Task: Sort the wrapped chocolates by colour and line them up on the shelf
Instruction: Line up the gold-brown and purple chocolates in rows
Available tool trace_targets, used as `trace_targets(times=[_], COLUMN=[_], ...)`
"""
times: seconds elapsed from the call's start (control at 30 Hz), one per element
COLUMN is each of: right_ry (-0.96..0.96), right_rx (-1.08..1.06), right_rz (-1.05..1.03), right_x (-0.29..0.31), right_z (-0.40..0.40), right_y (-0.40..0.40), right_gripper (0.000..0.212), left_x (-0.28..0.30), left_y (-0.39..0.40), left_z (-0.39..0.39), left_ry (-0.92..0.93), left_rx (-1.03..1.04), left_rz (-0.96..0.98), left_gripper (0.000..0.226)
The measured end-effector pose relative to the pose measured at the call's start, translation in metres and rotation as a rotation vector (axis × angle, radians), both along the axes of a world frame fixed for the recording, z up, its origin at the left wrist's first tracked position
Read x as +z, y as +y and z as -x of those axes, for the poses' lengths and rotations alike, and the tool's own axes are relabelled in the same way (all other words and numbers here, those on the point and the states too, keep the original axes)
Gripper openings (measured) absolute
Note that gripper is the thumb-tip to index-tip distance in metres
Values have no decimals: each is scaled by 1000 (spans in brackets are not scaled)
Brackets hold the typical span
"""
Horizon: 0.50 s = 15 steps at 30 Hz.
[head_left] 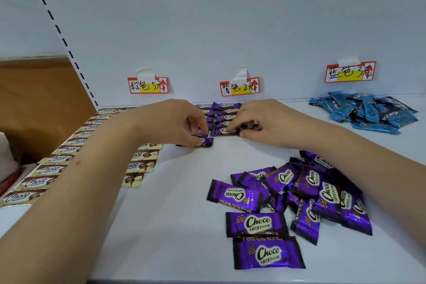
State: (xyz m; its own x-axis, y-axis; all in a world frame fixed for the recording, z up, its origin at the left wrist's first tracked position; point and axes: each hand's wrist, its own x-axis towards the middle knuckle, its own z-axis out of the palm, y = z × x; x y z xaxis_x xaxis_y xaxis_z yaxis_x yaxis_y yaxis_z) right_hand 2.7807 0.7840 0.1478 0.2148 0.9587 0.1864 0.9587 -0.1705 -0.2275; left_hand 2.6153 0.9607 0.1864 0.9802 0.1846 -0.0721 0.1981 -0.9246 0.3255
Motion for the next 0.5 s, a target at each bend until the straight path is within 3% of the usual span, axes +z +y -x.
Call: trace_targets(times=[0.2,0.5], right_ry=[-10,-51], right_rx=[-33,10], right_rz=[-95,14], right_x=[3,1], right_z=[-4,-3], right_y=[-5,-4], right_gripper=[28,33], left_x=[0,-14], left_y=[12,31], left_z=[-3,-8], left_ry=[-84,-24], left_rx=[72,194], left_rz=[-115,-101], left_gripper=[16,41])
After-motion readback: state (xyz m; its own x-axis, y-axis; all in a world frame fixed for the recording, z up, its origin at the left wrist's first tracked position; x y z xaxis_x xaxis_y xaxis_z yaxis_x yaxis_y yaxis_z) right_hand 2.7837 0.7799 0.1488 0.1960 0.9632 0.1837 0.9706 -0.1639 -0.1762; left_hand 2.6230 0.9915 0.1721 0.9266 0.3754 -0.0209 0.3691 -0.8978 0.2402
